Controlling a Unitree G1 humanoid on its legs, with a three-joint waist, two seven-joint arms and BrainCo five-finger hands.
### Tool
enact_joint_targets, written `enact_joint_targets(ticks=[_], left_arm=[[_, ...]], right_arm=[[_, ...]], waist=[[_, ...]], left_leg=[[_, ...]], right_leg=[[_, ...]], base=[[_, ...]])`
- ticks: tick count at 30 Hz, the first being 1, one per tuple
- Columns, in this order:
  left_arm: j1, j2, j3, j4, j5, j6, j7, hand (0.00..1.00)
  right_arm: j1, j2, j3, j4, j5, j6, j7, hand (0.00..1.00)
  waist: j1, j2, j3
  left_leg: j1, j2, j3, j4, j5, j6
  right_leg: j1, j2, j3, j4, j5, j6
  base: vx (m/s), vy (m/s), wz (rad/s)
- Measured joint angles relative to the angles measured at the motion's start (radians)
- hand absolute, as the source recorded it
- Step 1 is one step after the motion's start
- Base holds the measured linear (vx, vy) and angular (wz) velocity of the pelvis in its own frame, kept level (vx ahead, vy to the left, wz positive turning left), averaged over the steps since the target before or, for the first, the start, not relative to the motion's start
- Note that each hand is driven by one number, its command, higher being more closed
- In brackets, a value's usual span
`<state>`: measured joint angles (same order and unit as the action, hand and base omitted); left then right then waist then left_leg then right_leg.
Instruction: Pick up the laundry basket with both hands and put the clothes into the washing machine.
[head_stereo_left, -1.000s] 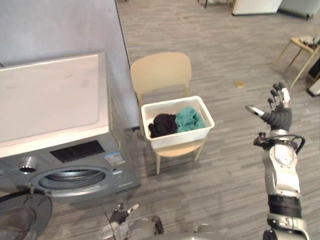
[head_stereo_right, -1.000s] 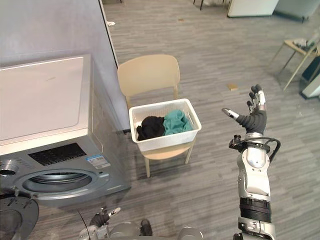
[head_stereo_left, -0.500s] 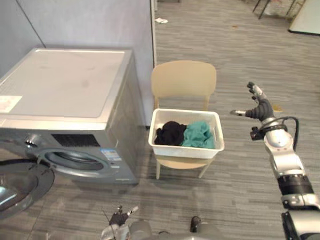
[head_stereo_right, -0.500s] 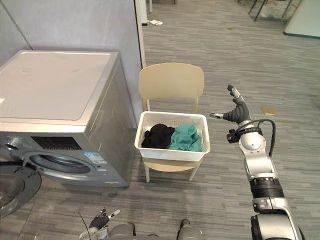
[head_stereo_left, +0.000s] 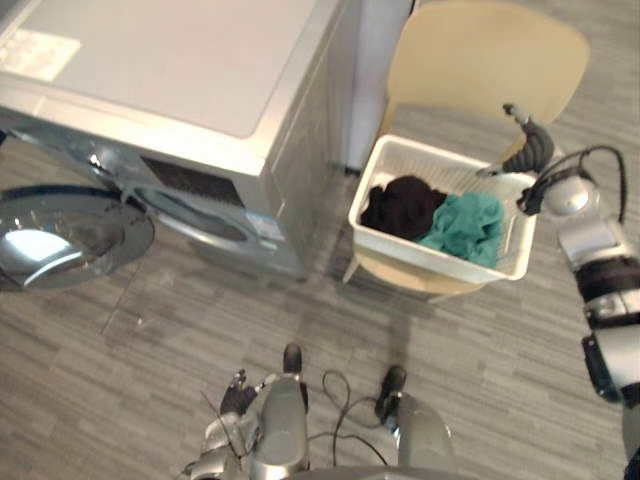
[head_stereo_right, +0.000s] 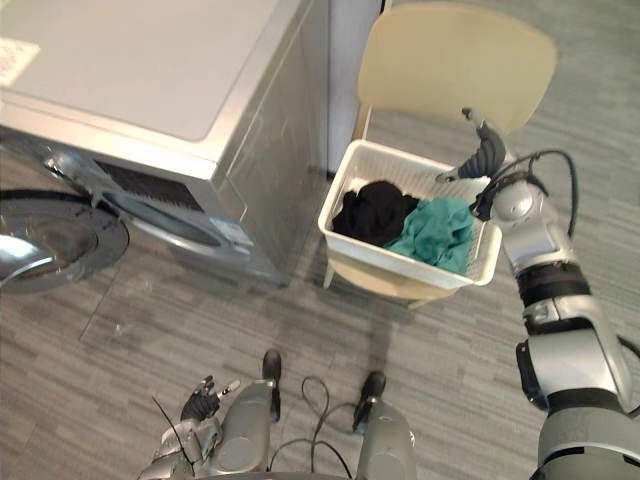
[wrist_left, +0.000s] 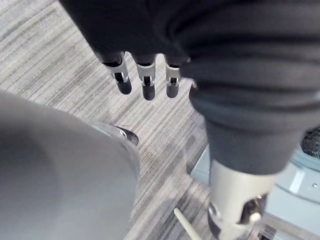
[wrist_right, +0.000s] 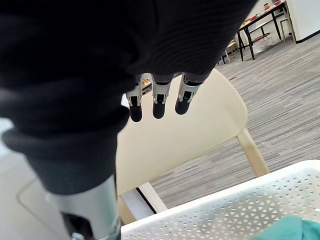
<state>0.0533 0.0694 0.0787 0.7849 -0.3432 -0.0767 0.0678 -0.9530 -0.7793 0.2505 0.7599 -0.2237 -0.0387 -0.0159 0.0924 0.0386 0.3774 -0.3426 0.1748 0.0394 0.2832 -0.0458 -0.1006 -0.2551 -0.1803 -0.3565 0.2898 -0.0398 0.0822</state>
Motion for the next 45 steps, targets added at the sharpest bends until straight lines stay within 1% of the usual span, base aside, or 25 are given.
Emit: enact_joint_targets(ticks=[1,2,4,6,9,12,17,18,21,22,25,28,29,31,33,36,38,41,43,44,45], left_arm=[[-0.006,0.0,-0.001,-0.008,0.0,-0.004,0.001,0.0],[-0.008,0.008,-0.01,-0.017,-0.004,-0.013,0.002,0.0],[-0.014,0.014,-0.011,-0.019,-0.021,-0.017,0.005,0.0],[-0.027,0.015,-0.022,-0.021,-0.04,-0.022,0.009,0.0],[-0.053,0.016,-0.045,-0.02,-0.052,-0.023,0.022,0.0],[-0.084,0.012,-0.049,-0.019,-0.07,-0.024,0.025,0.0],[-0.153,0.01,-0.049,0.019,-0.152,-0.028,0.028,0.0],[-0.164,0.01,-0.049,0.028,-0.157,-0.028,0.028,0.0],[-0.206,0.01,-0.048,0.051,-0.166,-0.028,0.028,0.0],[-0.222,0.007,-0.048,0.051,-0.171,-0.029,0.028,0.0],[-0.261,0.003,-0.048,0.051,-0.196,-0.029,0.028,0.0],[-0.274,0.001,-0.047,0.049,-0.197,-0.029,0.027,0.0],[-0.273,-0.001,-0.047,0.047,-0.211,-0.03,0.028,0.0],[-0.273,-0.004,-0.045,0.037,-0.235,-0.032,0.028,0.0],[-0.274,-0.01,-0.044,0.017,-0.275,-0.043,0.028,0.0],[-0.282,-0.02,-0.038,-0.024,-0.298,-0.052,0.032,0.0],[-0.291,-0.035,-0.038,-0.062,-0.317,-0.06,0.041,0.0],[-0.294,-0.054,-0.045,-0.128,-0.335,-0.065,0.04,0.0],[-0.294,-0.064,-0.051,-0.159,-0.351,-0.065,0.04,0.0],[-0.292,-0.068,-0.071,-0.191,-0.355,-0.065,0.04,0.0],[-0.292,-0.067,-0.078,-0.205,-0.355,-0.065,0.039,0.0]], right_arm=[[-0.016,-0.013,0.004,0.021,-0.027,0.002,-0.001,0.0],[-0.046,-0.016,0.016,0.06,-0.064,0.006,-0.002,0.0],[-0.065,-0.018,0.043,0.087,-0.101,0.006,-0.003,0.0],[-0.067,-0.025,0.054,0.105,-0.113,0.007,-0.004,0.0],[-0.11,-0.035,0.116,0.149,-0.133,0.01,-0.005,0.0],[-0.139,-0.034,0.172,0.191,-0.143,0.01,-0.007,0.0],[-0.187,-0.022,0.241,0.208,-0.145,0.017,-0.007,0.0],[-0.19,-0.016,0.242,0.208,-0.145,0.017,-0.007,0.0],[-0.221,0.021,0.299,0.222,-0.145,0.017,-0.008,0.0],[-0.24,0.032,0.314,0.239,-0.144,0.017,-0.008,0.0],[-0.283,0.039,0.319,0.255,-0.143,0.021,-0.009,0.0],[-0.322,0.057,0.343,0.267,-0.142,0.024,-0.025,0.0],[-0.333,0.067,0.355,0.277,-0.142,0.026,-0.029,0.0],[-0.356,0.07,0.36,0.277,-0.142,0.026,-0.03,0.0],[-0.395,0.07,0.381,0.278,-0.14,0.027,-0.041,0.0],[-0.414,0.07,0.393,0.284,-0.132,0.028,-0.047,0.0],[-0.421,0.068,0.396,0.286,-0.127,0.041,-0.047,0.0],[-0.428,0.063,0.423,0.289,-0.12,0.048,-0.047,0.0],[-0.432,0.064,0.436,0.295,-0.121,0.048,-0.046,0.0],[-0.434,0.063,0.444,0.314,-0.121,0.048,-0.046,0.0],[-0.435,0.062,0.462,0.321,-0.122,0.049,-0.044,1.0]], waist=[[0.009,0.003,0.012],[0.01,0.005,0.026],[0.018,0.007,0.04],[0.033,0.008,0.04],[0.039,0.007,0.053],[0.061,0.007,0.061],[0.064,0.004,0.076],[0.064,0.004,0.076],[0.071,0.001,0.083],[0.074,0.001,0.083],[0.087,0.001,0.084],[0.087,0.001,0.084],[0.089,0.001,0.084],[0.092,0.001,0.084],[0.092,0.001,0.084],[0.096,0.001,0.084],[0.096,0.001,0.084],[0.094,0.001,0.084],[0.098,0.001,0.084],[0.101,0.002,0.084],[0.102,0.002,0.084]], left_leg=[[-0.013,-0.002,-0.001,0.002,0.002,0.001],[-0.032,-0.004,-0.006,0.002,0.007,0.001],[-0.046,-0.004,-0.009,0.001,0.012,-0.003],[-0.068,-0.005,-0.009,-0.009,0.025,-0.005],[-0.095,-0.006,-0.015,-0.051,0.06,-0.007],[-0.114,-0.003,-0.015,-0.103,0.097,-0.013],[-0.129,0.002,-0.012,-0.182,0.148,-0.019],[-0.134,0.003,-0.012,-0.183,0.149,-0.019],[-0.14,0.009,-0.011,-0.192,0.157,-0.023],[-0.141,0.009,-0.01,-0.211,0.17,-0.024],[-0.158,0.011,-0.011,-0.252,0.202,-0.03],[-0.174,0.013,-0.012,-0.26,0.21,-0.032],[-0.174,0.013,-0.011,-0.268,0.217,-0.038],[-0.187,0.014,-0.009,-0.277,0.227,-0.033],[-0.214,0.014,-0.009,-0.284,0.236,-0.036],[-0.246,0.017,-0.01,-0.287,0.245,-0.038],[-0.263,0.018,-0.01,-0.294,0.253,-0.039],[-0.282,0.019,-0.009,-0.309,0.268,-0.043],[-0.294,0.019,-0.007,-0.309,0.268,-0.043],[-0.301,0.019,-0.007,-0.308,0.268,-0.043],[-0.304,0.019,-0.006,-0.307,0.268,-0.043]], right_leg=[[-0.011,-0.001,0.0,0.0,0.004,-0.001],[-0.025,-0.004,-0.007,0.0,0.007,-0.003],[-0.036,-0.007,-0.012,-0.001,0.008,-0.004],[-0.059,-0.01,-0.02,0.0,0.008,-0.004],[-0.094,-0.012,-0.036,0.001,0.011,-0.009],[-0.135,-0.009,-0.042,0.001,0.016,-0.016],[-0.179,0.001,-0.047,-0.015,0.03,-0.028],[-0.185,0.002,-0.047,-0.014,0.031,-0.029],[-0.194,0.006,-0.049,-0.015,0.031,-0.03],[-0.203,0.006,-0.051,-0.015,0.031,-0.03],[-0.232,0.007,-0.063,-0.014,0.032,-0.031],[-0.244,0.007,-0.076,-0.014,0.032,-0.031],[-0.244,0.007,-0.08,-0.014,0.032,-0.032],[-0.257,0.006,-0.086,-0.012,0.032,-0.032],[-0.287,0.006,-0.09,-0.01,0.033,-0.034],[-0.315,0.007,-0.098,-0.009,0.036,-0.038],[-0.331,0.007,-0.104,-0.008,0.037,-0.039],[-0.35,0.007,-0.115,-0.008,0.037,-0.039],[-0.364,0.006,-0.115,-0.005,0.037,-0.039],[-0.37,0.006,-0.115,-0.004,0.037,-0.039],[-0.372,0.005,-0.116,-0.002,0.036,-0.039]], base=[[-0.05,0.049,0.05],[-0.02,0.031,0.05],[0.0,0.014,0.03],[-0.01,0.005,0.08],[-0.01,-0.024,0.11],[-0.01,-0.036,0.0],[-0.01,-0.049,-0.03],[-0.01,-0.058,-0.05],[0.01,-0.056,-0.03],[0.0,-0.044,0.01],[-0.01,-0.057,0.05],[0.0,-0.054,0.08],[0.01,-0.059,0.09],[-0.01,-0.051,0.07],[-0.02,-0.062,-0.01],[-0.01,-0.063,-0.01],[0.01,-0.057,0.03],[0.03,-0.06,0.05],[0.04,-0.065,-0.03],[0.04,-0.059,-0.02],[0.05,-0.07,0.01]])
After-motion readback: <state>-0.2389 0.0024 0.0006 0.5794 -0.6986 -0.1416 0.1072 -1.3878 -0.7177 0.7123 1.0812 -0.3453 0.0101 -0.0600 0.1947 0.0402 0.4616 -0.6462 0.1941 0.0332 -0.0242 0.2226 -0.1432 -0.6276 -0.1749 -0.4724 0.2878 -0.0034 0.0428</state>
